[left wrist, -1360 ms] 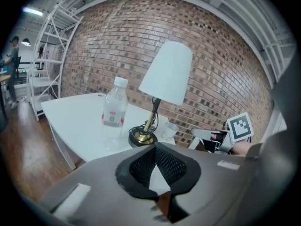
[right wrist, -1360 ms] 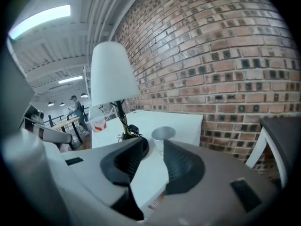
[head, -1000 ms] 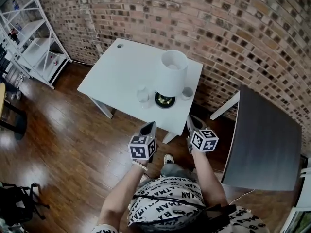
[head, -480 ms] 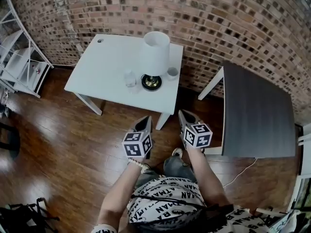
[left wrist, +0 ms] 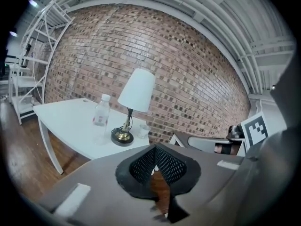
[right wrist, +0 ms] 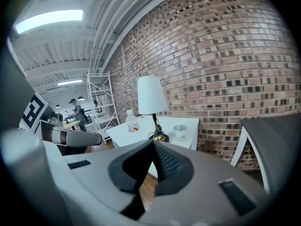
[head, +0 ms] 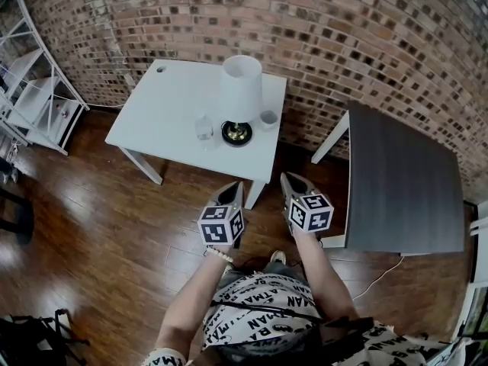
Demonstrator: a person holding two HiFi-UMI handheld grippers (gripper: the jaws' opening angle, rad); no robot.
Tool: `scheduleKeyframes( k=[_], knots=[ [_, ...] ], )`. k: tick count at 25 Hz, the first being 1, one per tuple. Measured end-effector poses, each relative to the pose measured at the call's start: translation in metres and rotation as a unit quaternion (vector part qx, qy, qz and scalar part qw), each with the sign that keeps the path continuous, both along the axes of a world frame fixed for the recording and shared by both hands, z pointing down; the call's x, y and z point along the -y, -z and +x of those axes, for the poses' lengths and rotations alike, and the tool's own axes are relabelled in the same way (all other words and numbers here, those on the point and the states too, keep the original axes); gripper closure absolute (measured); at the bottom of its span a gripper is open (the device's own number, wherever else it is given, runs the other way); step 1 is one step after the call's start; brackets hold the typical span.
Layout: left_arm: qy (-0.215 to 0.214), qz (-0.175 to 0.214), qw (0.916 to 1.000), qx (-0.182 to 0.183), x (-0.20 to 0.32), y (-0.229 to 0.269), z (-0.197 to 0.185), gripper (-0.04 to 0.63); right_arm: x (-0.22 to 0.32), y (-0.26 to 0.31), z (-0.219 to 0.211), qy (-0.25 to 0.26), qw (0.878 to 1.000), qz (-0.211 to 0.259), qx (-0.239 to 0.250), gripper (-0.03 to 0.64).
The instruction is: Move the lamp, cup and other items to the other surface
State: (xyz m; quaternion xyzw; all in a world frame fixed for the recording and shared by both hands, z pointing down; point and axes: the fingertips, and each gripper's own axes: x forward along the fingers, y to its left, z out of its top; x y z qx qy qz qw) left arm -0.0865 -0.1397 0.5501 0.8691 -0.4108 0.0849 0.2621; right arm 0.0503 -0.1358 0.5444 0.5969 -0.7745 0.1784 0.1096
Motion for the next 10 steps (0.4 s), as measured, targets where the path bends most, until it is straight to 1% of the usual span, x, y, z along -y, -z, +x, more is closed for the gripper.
scheduleKeyframes(
  k=[5, 10],
  knots=[
    [0.022, 0.008, 0.9997, 0.005, 0.006, 0.005, 0.005, 0.594, 0.007, 0.000, 0.006, 0.010, 1.000, 0.006, 0.026, 0.607],
    [0.036, 0.008, 0.9993, 0.006, 0.008, 0.006, 0.009, 0.594, 0.014, 0.006, 0.017, 0.016, 0.999, 0.015, 0.024, 0.607]
  ],
)
